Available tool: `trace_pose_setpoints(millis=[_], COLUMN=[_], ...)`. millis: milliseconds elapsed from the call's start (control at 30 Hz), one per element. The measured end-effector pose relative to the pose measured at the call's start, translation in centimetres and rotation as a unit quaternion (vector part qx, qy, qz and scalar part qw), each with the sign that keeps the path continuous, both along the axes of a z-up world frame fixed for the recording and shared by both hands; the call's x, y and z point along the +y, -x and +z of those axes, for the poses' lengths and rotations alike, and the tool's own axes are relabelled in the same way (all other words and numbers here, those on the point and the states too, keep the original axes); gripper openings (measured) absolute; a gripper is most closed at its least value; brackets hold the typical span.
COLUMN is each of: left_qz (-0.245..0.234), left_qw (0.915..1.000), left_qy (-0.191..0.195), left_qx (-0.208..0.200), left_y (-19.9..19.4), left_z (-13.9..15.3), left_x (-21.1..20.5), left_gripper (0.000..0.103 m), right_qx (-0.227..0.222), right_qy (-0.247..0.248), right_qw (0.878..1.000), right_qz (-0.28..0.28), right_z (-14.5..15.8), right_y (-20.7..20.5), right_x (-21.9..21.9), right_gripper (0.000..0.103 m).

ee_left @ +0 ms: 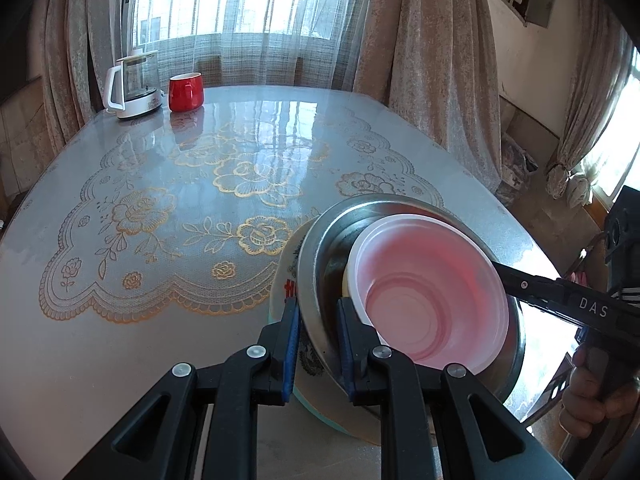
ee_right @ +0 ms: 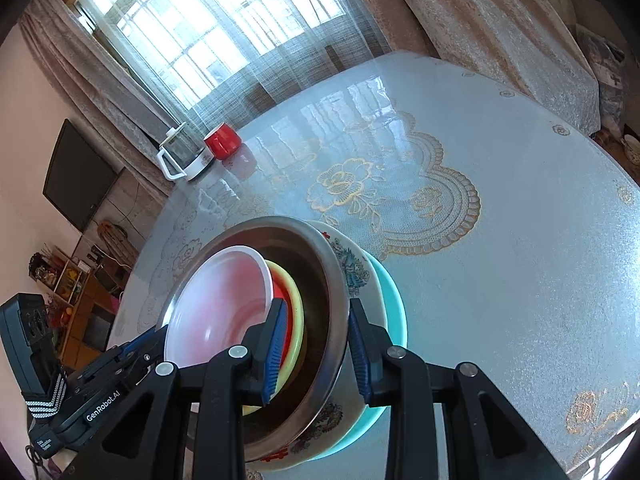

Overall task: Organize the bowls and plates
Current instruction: 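Lower the steel basin onto the large white plate of the stack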

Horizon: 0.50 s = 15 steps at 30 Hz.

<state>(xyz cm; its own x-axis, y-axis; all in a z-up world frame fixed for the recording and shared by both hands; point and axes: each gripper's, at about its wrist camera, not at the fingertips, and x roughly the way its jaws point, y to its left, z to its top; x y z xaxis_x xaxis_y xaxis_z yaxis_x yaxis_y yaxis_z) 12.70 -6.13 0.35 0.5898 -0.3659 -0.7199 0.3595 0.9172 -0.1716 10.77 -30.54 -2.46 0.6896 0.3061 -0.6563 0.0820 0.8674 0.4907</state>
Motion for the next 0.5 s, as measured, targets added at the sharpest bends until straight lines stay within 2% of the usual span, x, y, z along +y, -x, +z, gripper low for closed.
trace_pose_setpoints(millis=[500], left_qz=[0.003], left_qw=[0.9999], left_qy=[0.01], left_qx=[0.009], left_y=[0.39], left_z=[0.15], left_x=[0.25], left_gripper=[0.02], right_qx=[-0.005], right_qy=[-0.008], right_qw=[1.0], right_qz=[-0.001], right_z=[0.26], right_y=[0.78], right_x=[-0.33], right_gripper=[0.031])
